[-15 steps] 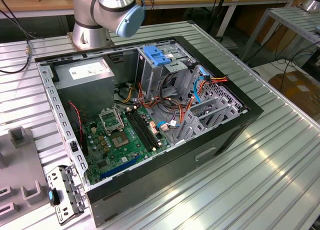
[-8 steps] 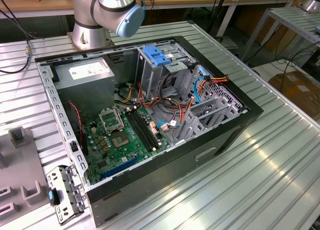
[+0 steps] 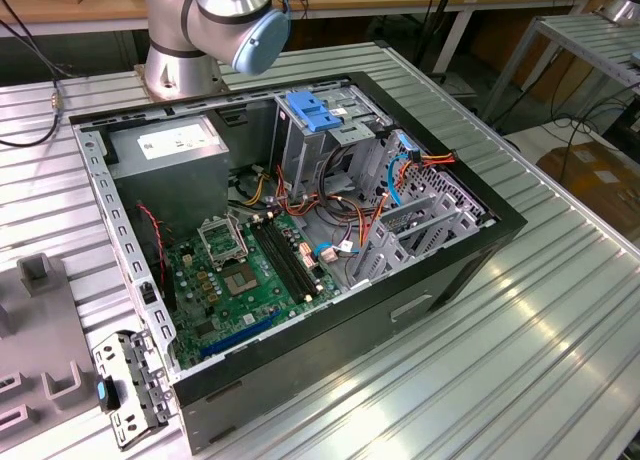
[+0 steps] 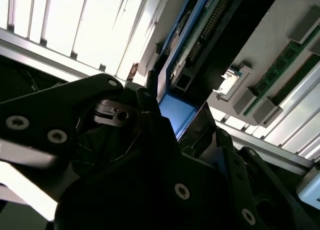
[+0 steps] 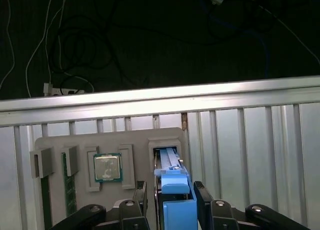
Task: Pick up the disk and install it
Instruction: 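Pick up the disk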
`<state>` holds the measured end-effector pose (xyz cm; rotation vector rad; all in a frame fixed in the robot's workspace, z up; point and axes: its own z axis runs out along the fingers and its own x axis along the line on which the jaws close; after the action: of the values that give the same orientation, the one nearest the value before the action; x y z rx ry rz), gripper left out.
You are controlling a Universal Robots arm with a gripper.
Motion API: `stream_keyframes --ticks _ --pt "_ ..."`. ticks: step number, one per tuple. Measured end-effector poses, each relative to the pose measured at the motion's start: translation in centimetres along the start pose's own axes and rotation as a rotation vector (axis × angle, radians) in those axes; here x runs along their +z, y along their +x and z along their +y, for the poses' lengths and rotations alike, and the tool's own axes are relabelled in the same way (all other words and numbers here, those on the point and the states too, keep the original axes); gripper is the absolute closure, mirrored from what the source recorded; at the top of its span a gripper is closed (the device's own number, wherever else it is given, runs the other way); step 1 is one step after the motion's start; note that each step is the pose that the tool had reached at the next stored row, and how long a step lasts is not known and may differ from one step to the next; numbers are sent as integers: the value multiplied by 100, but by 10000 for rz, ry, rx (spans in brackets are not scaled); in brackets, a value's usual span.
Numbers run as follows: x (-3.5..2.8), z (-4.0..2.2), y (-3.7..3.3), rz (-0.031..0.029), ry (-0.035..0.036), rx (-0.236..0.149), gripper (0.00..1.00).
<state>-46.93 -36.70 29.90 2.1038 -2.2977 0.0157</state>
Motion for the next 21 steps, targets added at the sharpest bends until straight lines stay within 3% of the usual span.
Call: stream_keyframes --ticks 4,8,15,18,21 --pt "0 -1 0 10 13 40 50" --pt "-1 11 1 -8 212 44 50" --pt "0 11 1 -9 219 57 50" --pt "0 12 1 -9 211 361 50" --pt "1 12 1 -9 210 413 50"
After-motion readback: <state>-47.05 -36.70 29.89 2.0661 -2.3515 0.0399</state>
